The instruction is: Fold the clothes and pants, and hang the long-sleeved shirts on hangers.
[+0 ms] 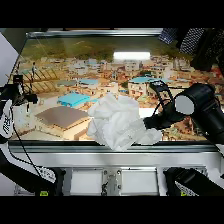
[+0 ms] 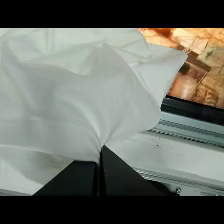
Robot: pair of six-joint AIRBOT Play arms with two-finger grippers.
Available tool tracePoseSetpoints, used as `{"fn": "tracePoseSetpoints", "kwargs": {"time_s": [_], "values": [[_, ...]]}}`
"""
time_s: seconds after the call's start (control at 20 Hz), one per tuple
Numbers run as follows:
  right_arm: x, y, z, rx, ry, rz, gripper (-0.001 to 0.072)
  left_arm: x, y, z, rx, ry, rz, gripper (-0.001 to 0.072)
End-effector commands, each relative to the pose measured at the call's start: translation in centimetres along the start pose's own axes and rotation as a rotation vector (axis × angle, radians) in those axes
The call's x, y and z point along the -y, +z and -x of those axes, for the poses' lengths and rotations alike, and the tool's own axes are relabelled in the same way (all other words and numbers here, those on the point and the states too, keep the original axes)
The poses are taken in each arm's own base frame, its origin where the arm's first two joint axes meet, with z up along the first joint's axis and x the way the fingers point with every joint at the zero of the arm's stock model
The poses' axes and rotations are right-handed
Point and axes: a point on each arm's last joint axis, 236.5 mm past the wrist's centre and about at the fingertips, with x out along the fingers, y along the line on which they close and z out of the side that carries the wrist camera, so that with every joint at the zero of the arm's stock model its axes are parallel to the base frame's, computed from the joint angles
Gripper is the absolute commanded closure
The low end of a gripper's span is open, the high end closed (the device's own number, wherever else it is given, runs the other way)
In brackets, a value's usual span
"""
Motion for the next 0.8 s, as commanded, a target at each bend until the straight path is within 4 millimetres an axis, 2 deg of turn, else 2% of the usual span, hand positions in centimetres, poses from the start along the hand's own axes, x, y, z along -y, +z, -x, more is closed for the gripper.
{"fn": "tracePoseSetpoints", "kwargs": {"time_s": [0.0,0.05,0.1,0.15,0.2,0.25,0.3,0.45,0.5,0.55,0.65,0.75], "values": [[0.0,0.0,0.0,-0.001,0.0,0.0,0.0693,-0.2,-0.3,-0.4,-0.008,0.002,0.008,0.008],[0.0,0.0,0.0,-0.001,0.0,0.0,0.0693,-0.2,-0.3,-0.4,-0.008,0.002,0.007,0.0252],[0.0,0.0,0.0,-0.001,0.0,0.0,0.0693,-0.2,-0.3,-0.4,-0.008,0.002,0.007,0.0358],[0.0,0.0,0.0,-0.001,0.0,0.0,0.0693,-0.2,-0.3,-0.4,-0.008,0.002,0.008,0.0402],[0.0,0.0,0.0,-0.001,0.0,0.0,0.0693,-0.2,-0.3,-0.4,-0.008,0.002,0.007,0.0536],[0.0,0.0,0.0,-0.001,0.0,0.0,0.0693,-0.2,-0.3,-0.4,-0.008,0.001,0.007,0.0618],[0.0,0.0,0.0,-0.001,0.0,0.0,0.0693,-0.1,-0.3,-0.4,-0.008,0.001,0.007,0.0655],[0.0,0.0,0.0,-0.001,0.0,0.0,0.0693,-0.2,-0.3,-0.4,-0.008,0.001,0.008,0.0655],[0.0,0.0,0.0,-0.001,0.0,0.0,0.0693,-0.2,-0.3,-0.3,-0.007,0.002,0.007,0.0692],[0.0,0.0,0.0,-0.001,0.0,0.0,0.0693,-0.2,-0.2,-0.2,-0.004,0.002,0.007,0.0693],[0.0,0.0,0.0,-0.001,0.0,0.0,0.0693,-0.5,0.5,0.9,0.021,0.007,0.012,0.0693],[0.0,0.0,0.0,-0.001,0.0,0.0,0.0693,-1.3,1.7,3.0,0.066,0.015,0.024,0.0693]]}}
